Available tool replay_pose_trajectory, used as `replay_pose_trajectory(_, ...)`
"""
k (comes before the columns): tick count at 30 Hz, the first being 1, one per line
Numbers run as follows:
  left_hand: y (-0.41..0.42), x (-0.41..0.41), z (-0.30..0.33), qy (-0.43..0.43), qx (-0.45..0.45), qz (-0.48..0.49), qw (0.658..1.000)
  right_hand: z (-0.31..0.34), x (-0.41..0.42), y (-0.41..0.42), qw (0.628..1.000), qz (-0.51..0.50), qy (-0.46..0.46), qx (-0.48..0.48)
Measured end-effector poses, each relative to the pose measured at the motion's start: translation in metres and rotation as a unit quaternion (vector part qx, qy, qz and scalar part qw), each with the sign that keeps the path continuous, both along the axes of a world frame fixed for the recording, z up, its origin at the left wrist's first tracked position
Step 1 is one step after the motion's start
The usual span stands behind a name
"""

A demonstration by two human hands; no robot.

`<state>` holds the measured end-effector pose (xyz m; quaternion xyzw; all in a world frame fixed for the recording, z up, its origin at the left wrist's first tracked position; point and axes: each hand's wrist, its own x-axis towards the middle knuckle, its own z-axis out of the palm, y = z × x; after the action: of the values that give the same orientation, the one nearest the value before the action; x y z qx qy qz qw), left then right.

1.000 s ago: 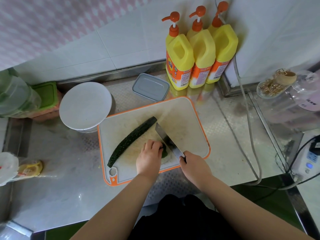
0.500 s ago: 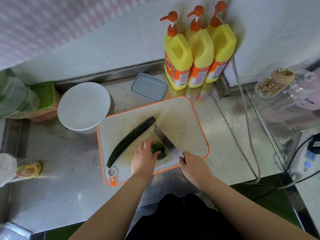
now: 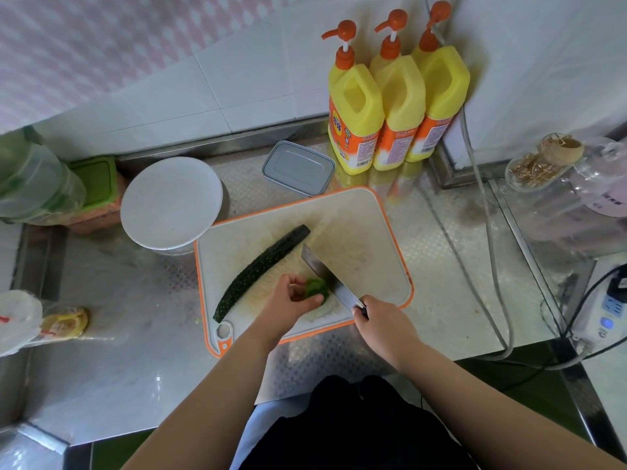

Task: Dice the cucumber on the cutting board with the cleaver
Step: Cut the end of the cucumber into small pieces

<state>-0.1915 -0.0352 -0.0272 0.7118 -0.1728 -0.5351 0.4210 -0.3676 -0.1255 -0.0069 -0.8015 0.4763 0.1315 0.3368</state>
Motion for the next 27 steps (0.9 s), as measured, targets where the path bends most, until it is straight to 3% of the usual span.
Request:
replay_pose_trajectory(12,-0.020,0.000,0.004,0.095,0.036,0.140,0.985,0.002,0.006,-0.001,1.000,0.024,0.006,-0.016)
replay_pose_trajectory(23,-0.015,0.015,0.001,0.062,0.028,0.164,0.984,0.002,0.007,0.000,0.999,0.025,0.005,-0.019)
replay_pose_trajectory(27,-0.009,0.013,-0.002,-0.038,0.033,0.129,0.990,0.004,0.008,0.000,0.999,0.031,0.003,-0.029)
